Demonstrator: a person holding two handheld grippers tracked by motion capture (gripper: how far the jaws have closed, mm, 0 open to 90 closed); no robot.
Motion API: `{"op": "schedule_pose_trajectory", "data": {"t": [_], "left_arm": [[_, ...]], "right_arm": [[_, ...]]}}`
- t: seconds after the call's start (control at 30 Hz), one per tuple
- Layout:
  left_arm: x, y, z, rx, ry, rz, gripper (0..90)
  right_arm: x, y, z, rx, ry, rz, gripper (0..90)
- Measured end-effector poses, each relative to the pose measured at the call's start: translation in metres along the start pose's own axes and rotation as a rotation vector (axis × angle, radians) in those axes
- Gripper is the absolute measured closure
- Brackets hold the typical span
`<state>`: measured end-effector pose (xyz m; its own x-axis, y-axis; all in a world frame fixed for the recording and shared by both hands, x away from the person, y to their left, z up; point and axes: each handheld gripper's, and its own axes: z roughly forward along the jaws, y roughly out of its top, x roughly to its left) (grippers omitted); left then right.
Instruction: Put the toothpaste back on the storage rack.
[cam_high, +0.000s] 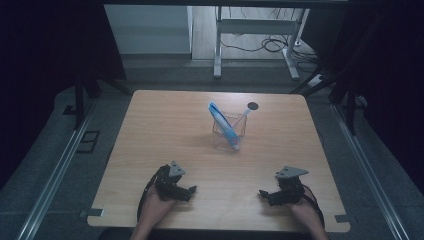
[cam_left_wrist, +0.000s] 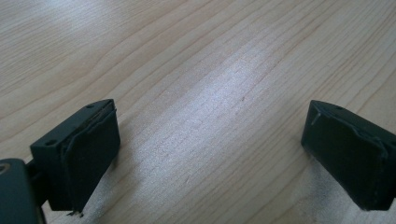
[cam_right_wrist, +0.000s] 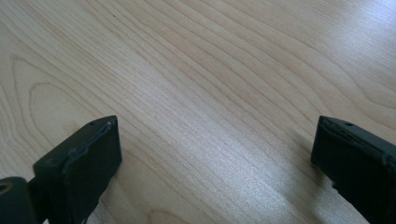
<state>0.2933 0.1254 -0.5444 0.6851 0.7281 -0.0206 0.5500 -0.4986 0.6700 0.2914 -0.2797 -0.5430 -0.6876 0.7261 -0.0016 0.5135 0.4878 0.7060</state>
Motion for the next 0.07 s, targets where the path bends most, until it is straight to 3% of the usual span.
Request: {"op": "schedule_pose_trajectory", "data": {"t": [0.07], "left_arm": [[0.0,0.0,0.0,0.0,0.0,0.0,4.5]], "right_arm": [[0.0001,-0.0001,-0.0001,0.0,0.0,0.001,1.8]]}}
